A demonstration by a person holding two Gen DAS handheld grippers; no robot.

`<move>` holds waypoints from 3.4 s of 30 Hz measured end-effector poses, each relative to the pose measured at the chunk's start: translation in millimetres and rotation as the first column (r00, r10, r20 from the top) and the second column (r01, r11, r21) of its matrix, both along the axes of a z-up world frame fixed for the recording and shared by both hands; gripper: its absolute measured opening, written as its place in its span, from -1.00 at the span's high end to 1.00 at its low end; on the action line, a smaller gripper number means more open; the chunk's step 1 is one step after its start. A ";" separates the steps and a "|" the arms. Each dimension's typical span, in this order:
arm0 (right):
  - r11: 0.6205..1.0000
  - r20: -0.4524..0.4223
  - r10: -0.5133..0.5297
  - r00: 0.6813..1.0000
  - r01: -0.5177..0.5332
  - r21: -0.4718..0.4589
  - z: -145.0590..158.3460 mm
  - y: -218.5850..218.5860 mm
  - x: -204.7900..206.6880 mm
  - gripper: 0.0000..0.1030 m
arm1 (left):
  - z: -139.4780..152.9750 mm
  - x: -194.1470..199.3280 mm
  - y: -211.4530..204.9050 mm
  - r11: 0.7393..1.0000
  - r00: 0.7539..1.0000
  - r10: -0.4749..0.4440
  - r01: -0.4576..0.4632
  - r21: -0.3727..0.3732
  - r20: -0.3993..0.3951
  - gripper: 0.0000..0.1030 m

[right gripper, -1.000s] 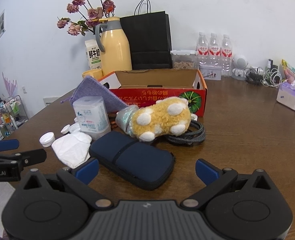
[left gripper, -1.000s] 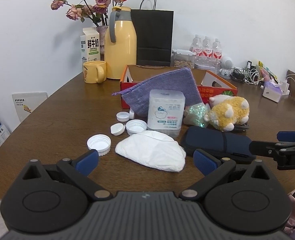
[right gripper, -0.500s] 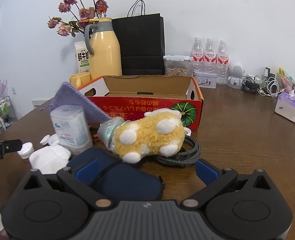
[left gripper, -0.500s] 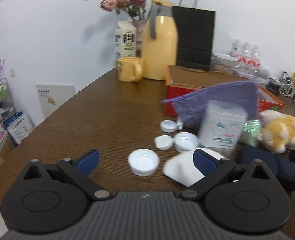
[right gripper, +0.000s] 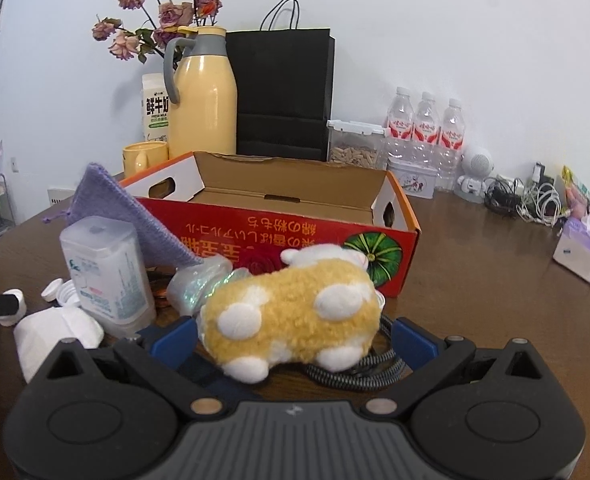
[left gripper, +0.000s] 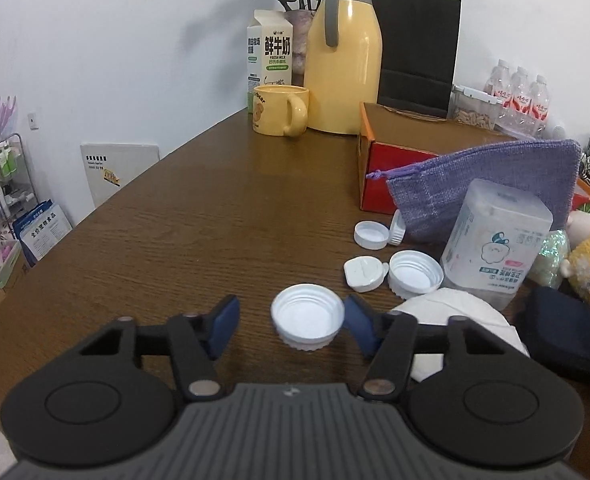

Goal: Organize objects
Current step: 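Grasp the large white bottle cap with the left tool while the right tool grasps the yellow plush sheep, then carry the cap and plush into the cardboard box and open both tools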

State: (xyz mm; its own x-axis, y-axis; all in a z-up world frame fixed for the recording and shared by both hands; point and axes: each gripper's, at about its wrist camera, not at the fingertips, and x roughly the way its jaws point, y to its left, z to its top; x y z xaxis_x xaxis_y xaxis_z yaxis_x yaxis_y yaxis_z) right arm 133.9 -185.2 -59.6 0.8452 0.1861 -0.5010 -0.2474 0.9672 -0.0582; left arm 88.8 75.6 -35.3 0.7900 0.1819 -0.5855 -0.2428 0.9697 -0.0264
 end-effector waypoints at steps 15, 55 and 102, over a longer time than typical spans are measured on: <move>0.999 0.015 0.029 0.999 -0.029 -0.026 -6.6 7.6 16.4 -1.00 | -3.9 6.0 -0.4 1.000 1.000 -0.010 0.010 -0.006 0.002 0.20; 0.992 0.105 0.035 0.994 -0.048 0.118 93.6 -30.0 67.5 -0.77 | 142.1 101.0 -61.2 0.972 0.962 -0.230 0.220 0.084 0.148 0.21; 0.998 -0.166 0.046 0.985 -0.038 0.052 33.6 18.0 236.7 -1.00 | 84.1 281.9 -102.0 0.978 0.975 -0.166 0.181 0.099 -0.150 -1.00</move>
